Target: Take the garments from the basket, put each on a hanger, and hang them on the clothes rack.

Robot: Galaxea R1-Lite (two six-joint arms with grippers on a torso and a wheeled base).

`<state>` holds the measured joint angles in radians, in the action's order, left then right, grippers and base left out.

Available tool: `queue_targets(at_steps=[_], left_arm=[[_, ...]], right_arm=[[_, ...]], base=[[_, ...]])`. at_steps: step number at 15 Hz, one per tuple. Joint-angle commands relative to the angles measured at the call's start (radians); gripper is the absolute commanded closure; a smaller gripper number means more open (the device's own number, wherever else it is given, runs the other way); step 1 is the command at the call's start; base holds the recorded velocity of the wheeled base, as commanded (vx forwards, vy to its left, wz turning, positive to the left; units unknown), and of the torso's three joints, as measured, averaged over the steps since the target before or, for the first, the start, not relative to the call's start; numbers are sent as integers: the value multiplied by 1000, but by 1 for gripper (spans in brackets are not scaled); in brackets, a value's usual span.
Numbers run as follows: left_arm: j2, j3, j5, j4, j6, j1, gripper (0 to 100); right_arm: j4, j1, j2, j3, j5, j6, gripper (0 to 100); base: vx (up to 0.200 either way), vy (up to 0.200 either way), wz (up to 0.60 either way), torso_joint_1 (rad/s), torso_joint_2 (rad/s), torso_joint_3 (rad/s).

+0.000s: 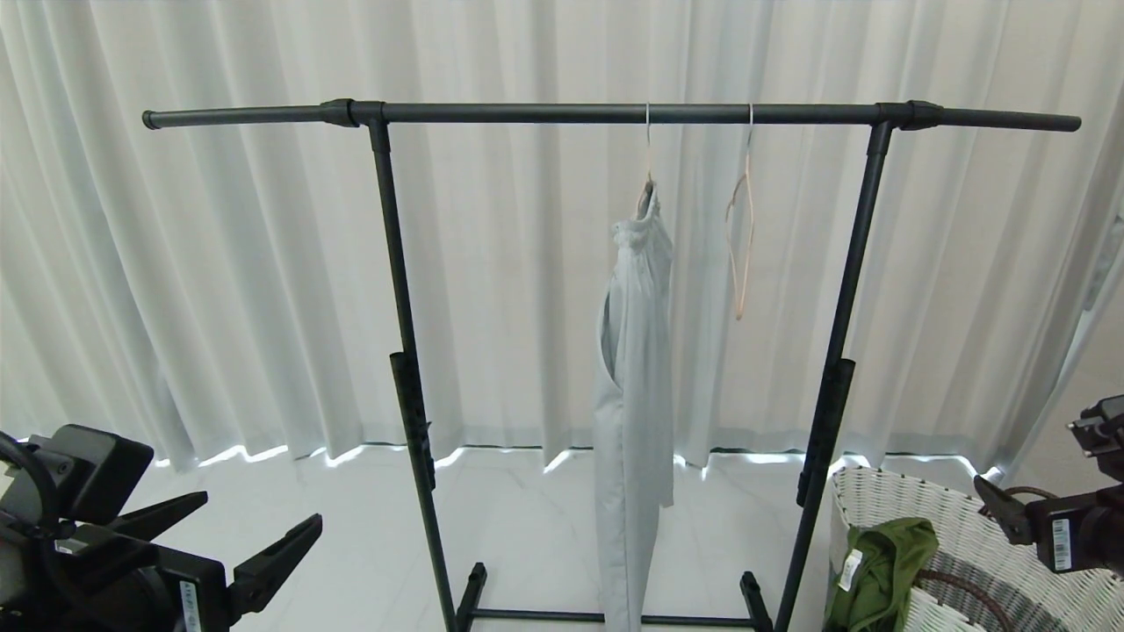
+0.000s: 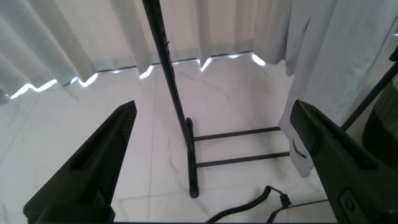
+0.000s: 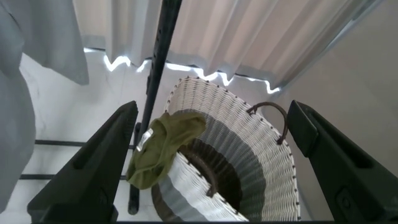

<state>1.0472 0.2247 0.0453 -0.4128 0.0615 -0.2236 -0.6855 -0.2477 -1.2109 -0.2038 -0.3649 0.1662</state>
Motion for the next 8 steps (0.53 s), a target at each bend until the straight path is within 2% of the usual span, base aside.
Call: queue_targets(at_steps=[1,3,5,8], left_arm=[[14,4,-2,0,4,0,0],[17,4,-28,-1,6,0,0],[17,4,-35,0,6,0,0],[16,1,-35,0,12,0,0]], right_arm=[[0,36,-7,17,0,21,0],[0,85,-9,41,0,85,0],[0,90,-21,43,0,96,0],[0,91,-47,47,-2,95,0]], base=[[0,0,0,0,0,0],[0,0,0,0,0,0],[0,0,0,0,0,0],[200,0,0,-4,1,4]])
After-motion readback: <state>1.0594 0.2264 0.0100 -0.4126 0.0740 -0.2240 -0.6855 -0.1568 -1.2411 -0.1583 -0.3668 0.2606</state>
